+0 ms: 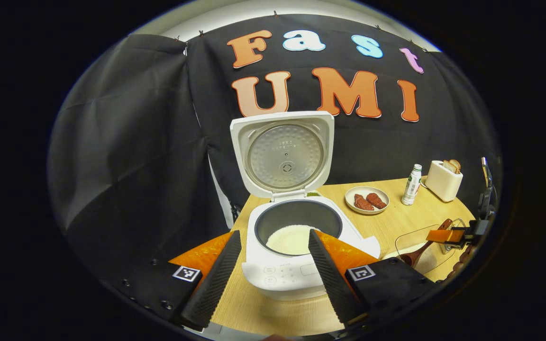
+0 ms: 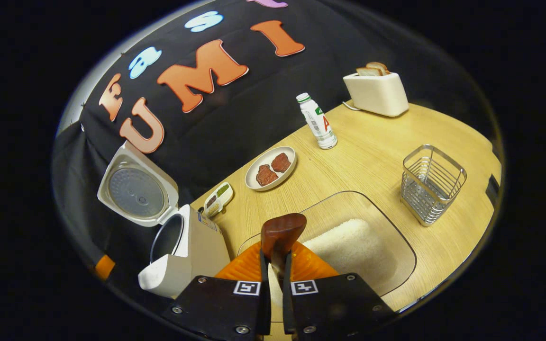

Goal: Close the left gripper, press the button to open the rice cooker; take a wooden spoon from the chopstick holder with the right hand, scoop a spoonful of rice and pour it into the rice cooker, then put the wooden spoon back into the chopstick holder.

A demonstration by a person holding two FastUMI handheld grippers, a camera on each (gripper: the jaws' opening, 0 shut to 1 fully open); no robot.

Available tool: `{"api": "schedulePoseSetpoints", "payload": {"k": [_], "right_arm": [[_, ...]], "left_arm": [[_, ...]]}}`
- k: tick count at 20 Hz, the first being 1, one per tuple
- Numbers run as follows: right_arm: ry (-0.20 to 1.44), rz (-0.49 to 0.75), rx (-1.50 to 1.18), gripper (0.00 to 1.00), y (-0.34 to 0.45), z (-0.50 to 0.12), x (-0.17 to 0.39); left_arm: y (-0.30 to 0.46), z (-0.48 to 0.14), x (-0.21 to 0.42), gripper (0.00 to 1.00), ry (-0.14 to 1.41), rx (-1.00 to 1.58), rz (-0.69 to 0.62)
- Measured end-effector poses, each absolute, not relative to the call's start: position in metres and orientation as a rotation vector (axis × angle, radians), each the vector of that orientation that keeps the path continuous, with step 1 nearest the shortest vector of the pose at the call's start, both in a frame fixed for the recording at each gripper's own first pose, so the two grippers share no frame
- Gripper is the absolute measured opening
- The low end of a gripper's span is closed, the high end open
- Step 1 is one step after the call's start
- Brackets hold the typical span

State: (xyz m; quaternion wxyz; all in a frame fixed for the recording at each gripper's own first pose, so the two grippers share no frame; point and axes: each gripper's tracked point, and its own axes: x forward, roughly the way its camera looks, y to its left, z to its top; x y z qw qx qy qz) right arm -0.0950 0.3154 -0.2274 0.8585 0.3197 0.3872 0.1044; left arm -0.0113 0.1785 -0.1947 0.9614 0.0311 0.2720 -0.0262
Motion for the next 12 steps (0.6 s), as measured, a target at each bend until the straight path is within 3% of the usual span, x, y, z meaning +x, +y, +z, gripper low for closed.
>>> {"api": "schedulePoseSetpoints", "payload": {"k": [12], "right_arm": [[0.900,0.223,1.078,0.10,0.271,-0.235,-0.087]], "left_arm": [[0.141,-0.189,0.000,0.96,0.547,0.067,-0.079]]}}
